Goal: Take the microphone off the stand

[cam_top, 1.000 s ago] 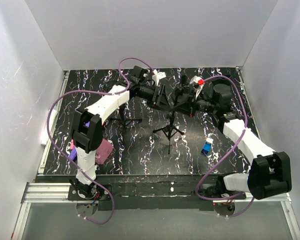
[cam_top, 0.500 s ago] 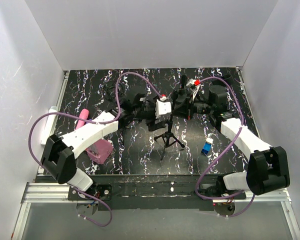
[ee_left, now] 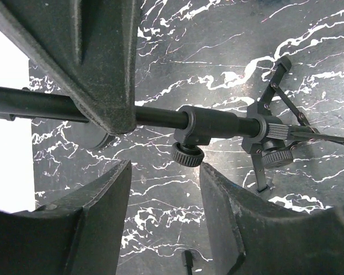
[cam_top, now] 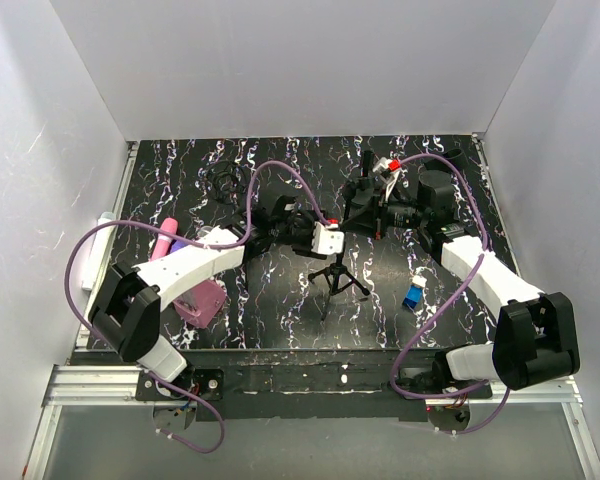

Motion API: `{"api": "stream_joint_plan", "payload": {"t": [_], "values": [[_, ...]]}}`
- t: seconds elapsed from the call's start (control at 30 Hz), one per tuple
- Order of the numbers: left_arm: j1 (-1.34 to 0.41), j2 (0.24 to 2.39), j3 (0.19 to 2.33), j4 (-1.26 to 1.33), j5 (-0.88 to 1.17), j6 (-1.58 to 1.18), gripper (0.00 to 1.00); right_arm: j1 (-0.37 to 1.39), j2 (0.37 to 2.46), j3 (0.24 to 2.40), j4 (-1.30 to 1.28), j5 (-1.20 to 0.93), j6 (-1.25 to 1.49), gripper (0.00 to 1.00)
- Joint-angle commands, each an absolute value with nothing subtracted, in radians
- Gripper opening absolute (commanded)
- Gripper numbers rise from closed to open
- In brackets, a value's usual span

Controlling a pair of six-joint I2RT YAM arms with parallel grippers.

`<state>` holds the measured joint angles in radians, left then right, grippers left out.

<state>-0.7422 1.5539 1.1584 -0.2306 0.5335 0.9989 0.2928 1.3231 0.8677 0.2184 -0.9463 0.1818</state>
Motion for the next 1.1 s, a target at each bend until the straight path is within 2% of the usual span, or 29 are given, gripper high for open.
{"api": "stream_joint_plan", "payload": {"t": [0.0, 0.23, 0.43, 0.5, 0.6, 0.7, 0.83, 0.93, 1.07], "values": [[-0.750, 1.563, 1.163, -0.190, 0.564, 1.057, 0.47, 0.293, 1.316, 0.891, 0.273, -0.979, 0.209, 0.01], [-0.750, 1.577, 1.169, -0.199, 0.606, 1.054, 0.41, 0.293, 1.322, 0.894, 0.275, -0.979, 0.210, 0.01], [-0.752, 1.600, 1.186, -0.227, 0.649, 1.086, 0.31, 0.293, 1.327, 0.893, 0.275, -0.979, 0.209, 0.01], [-0.753, 1.609, 1.192, -0.238, 0.653, 1.100, 0.23, 0.295, 1.327, 0.891, 0.275, -0.979, 0.209, 0.01], [-0.753, 1.623, 1.222, -0.291, 0.655, 1.108, 0.01, 0.293, 1.322, 0.890, 0.276, -0.980, 0.207, 0.01], [-0.753, 1.621, 1.250, -0.319, 0.628, 1.034, 0.00, 0.293, 1.316, 0.891, 0.270, -0.989, 0.195, 0.01], [-0.707, 1.681, 1.444, -0.464, 0.644, 0.678, 0.00, 0.293, 1.301, 0.922, 0.216, -1.011, 0.106, 0.01], [-0.638, 1.765, 1.599, -0.589, 0.768, 0.419, 0.00, 0.291, 1.301, 0.959, 0.190, -1.023, 0.046, 0.01], [-0.580, 1.880, 1.745, -0.738, 0.925, 0.267, 0.00, 0.296, 1.321, 1.020, 0.149, -1.046, -0.029, 0.01]]}}
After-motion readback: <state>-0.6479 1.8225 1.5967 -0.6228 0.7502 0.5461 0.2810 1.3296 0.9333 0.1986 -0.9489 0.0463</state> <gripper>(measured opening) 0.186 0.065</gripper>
